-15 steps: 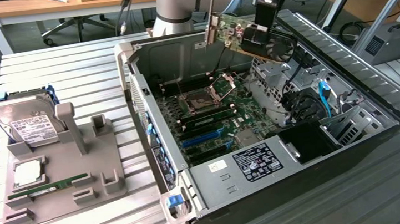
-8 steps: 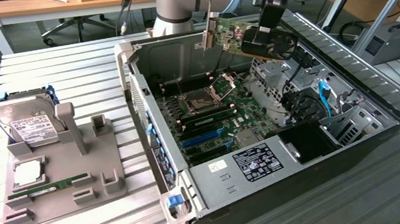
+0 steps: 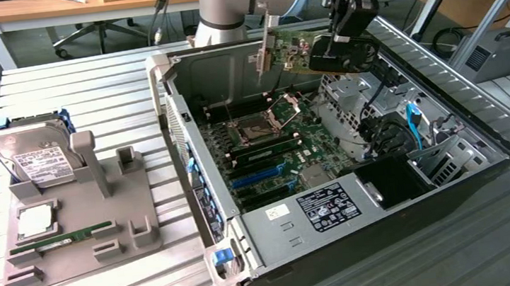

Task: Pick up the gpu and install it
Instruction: 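Insert the gpu into the slot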

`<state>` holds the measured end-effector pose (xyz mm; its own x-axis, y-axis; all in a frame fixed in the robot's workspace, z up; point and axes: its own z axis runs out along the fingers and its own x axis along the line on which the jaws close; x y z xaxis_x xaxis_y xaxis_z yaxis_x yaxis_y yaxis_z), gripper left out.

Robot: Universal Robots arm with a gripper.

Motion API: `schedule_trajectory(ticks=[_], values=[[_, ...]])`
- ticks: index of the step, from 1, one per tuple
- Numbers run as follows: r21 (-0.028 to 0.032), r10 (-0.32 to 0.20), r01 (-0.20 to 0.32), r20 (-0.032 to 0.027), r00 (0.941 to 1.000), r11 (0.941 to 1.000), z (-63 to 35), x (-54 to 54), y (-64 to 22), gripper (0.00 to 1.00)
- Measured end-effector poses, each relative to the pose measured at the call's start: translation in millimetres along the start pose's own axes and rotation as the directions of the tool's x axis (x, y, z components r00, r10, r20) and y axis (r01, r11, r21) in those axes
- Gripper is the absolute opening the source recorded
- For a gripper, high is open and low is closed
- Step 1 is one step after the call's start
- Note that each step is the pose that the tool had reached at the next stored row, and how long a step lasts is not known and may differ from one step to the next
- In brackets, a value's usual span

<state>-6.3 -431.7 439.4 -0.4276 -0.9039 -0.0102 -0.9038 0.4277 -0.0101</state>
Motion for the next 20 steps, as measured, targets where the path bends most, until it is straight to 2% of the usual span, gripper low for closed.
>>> schedule_trajectory(ticks=[4, 8, 13, 14, 18, 20], values=[[0.0007, -0.092, 0.092, -0.0029, 0.9957, 0.9957, 0.2, 0.0, 0.0, 0.27], [0.0013, -0.172, 0.172, -0.0061, 0.985, 0.9851, 0.3, 0.0, 0.0, 0.27], [0.0022, -0.264, 0.264, -0.0123, 0.9645, 0.9646, 0.5, 0.0, 0.0, 0.27], [0.0026, -0.29, 0.29, -0.0158, 0.957, 0.9571, 0.5, 0.0, 0.0, 0.27], [0.0045, -0.344, 0.345, -0.0333, 0.9382, 0.9387, 0.6, -0.2, 0.1, 0.27], [0.0045, -0.354, 0.354, -0.0348, 0.9346, 0.9351, 0.6, -0.1, 0.1, 0.27]])
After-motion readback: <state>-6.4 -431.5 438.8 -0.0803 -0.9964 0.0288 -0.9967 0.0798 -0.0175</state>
